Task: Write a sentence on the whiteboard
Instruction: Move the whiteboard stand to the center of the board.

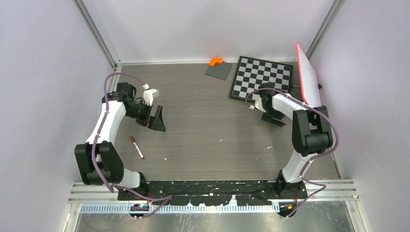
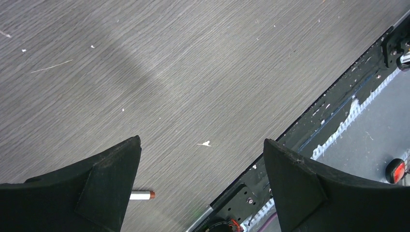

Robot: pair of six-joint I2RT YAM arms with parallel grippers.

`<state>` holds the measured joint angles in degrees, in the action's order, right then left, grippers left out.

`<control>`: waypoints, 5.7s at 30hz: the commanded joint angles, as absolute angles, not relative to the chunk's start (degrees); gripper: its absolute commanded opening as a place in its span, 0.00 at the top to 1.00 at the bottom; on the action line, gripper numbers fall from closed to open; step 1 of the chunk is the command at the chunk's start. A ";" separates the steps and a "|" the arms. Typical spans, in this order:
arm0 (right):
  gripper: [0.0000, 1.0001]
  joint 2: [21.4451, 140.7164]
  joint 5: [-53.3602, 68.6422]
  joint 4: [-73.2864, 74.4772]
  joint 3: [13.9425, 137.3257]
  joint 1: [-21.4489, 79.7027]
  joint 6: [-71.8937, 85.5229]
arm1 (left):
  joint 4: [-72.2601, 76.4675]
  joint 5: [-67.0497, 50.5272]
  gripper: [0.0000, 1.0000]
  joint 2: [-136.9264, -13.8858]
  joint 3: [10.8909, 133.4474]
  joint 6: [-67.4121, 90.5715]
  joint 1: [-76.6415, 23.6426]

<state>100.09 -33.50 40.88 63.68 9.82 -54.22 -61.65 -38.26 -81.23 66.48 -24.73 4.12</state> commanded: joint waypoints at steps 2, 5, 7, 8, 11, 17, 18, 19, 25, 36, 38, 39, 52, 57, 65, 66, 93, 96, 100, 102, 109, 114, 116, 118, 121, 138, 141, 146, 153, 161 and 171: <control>0.22 103.89 -33.34 34.85 68.35 6.49 -61.94 | -62.07 -41.60 0.00 -81.70 69.12 -26.52 3.78; 0.26 105.12 -32.54 34.88 70.28 4.30 -63.53 | -61.80 -41.76 0.00 -81.53 69.03 -26.67 3.78; 0.27 104.01 -31.79 35.92 70.20 4.60 -63.97 | -61.79 -41.92 0.00 -81.42 68.99 -26.93 3.78; 0.27 102.98 -30.82 36.60 69.95 5.24 -63.55 | -61.81 -41.97 0.00 -81.39 68.99 -26.91 3.78; 0.28 99.55 -28.83 40.40 69.95 8.49 -61.12 | -62.25 -42.67 0.00 -81.59 69.30 -27.23 3.79; 0.28 89.74 -17.02 52.95 77.38 17.73 -49.59 | -63.55 -43.66 0.00 -81.76 69.96 -27.48 3.35; 0.28 89.35 -14.71 55.42 81.02 17.94 -47.35 | -63.69 -43.68 0.00 -81.74 70.03 -27.45 3.24; 0.28 89.33 -13.13 57.08 85.12 17.84 -45.17 | -63.77 -43.60 0.00 -81.74 70.09 -27.43 3.17; 0.28 92.70 -5.53 59.80 107.76 8.11 -32.84 | -63.65 -44.01 0.00 -81.15 70.38 -26.23 2.48; 0.44 101.36 -3.96 62.55 121.18 -18.59 -30.54 | -63.67 -43.93 0.00 -81.05 71.91 -24.96 1.69; 0.48 102.53 -3.58 61.53 118.38 -21.12 -35.21 | -63.77 -43.85 0.00 -81.17 72.14 -24.97 1.67; 0.49 102.97 -3.60 60.65 116.65 -22.17 -37.38 | -63.80 -43.79 0.00 -81.21 72.21 -25.06 1.67; 0.54 113.65 1.57 62.24 109.33 -29.92 -66.95 | -66.99 -44.24 0.00 -82.68 75.17 -25.93 0.83; 0.52 117.02 4.20 64.60 109.86 -31.73 -78.64 | -68.36 -44.39 0.00 -83.35 76.53 -25.38 0.55; 0.47 121.66 10.65 67.86 111.53 -33.78 -90.96 | -69.50 -42.91 0.00 -82.84 77.45 -24.60 0.51; 0.47 122.10 10.71 67.67 111.60 -33.79 -91.91 | -69.52 -42.62 0.00 -82.84 77.54 -24.46 0.53; 0.54 130.68 10.17 65.06 113.36 -34.54 -103.96 | -69.61 -38.04 0.00 -83.85 81.36 -20.45 -4.72; 0.56 131.64 10.86 65.76 113.84 -34.63 -104.60 | -69.66 -37.16 0.00 -83.76 81.74 -19.92 -5.12; 0.63 132.76 10.90 66.33 114.45 -34.63 -105.84 | -69.71 -36.15 0.00 -83.83 82.72 -19.11 -5.57; 0.66 133.26 10.73 66.58 114.95 -34.61 -106.11 | -69.82 -35.81 0.00 -83.85 83.10 -18.84 -5.78; 0.86 132.88 11.38 69.30 114.61 -34.50 -106.64 | -69.99 -34.83 0.00 -84.46 84.40 -18.17 -6.28; 1.00 130.70 11.80 70.65 111.32 -34.43 -105.78 | -70.07 -34.72 0.00 -84.78 84.74 -18.03 -6.55; 0.99 129.45 12.66 70.83 109.28 -34.45 -104.91 | -70.31 -34.72 0.00 -84.90 85.12 -17.96 -6.67; 0.99 128.20 14.59 70.98 107.07 -34.44 -103.64 | -70.47 -34.79 0.00 -84.84 85.47 -17.99 -6.81; 0.99 125.93 18.59 70.96 103.36 -34.45 -101.58 | -70.79 -34.57 0.00 -84.70 85.97 -17.90 -7.03; 1.00 113.01 21.94 65.59 76.75 -33.93 -96.10 | -70.38 -34.18 0.00 -83.68 85.31 -18.46 -7.27; 1.00 112.22 21.18 65.60 73.95 -33.84 -94.52 | -70.06 -34.22 0.00 -83.28 84.89 -18.61 -7.29; 0.79 108.79 22.27 63.03 68.93 -33.90 -91.35 | -69.95 -34.53 0.00 -83.34 84.82 -18.59 -7.30; 0.55 105.10 24.80 63.10 64.71 -33.93 -89.73 | -69.58 -34.62 0.00 -82.59 83.66 -18.94 -7.30; 0.40 98.39 29.22 64.24 58.27 -34.25 -90.69 | -69.49 -34.53 0.00 -81.76 82.89 -19.58 -7.29; 0.39 92.32 30.17 69.64 58.89 -39.42 -89.28 | -69.00 -34.80 0.00 -80.65 81.32 -20.27 -7.32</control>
<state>95.79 28.69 64.47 58.54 -36.49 -90.65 -69.89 -33.91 -83.09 82.11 -18.94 -7.11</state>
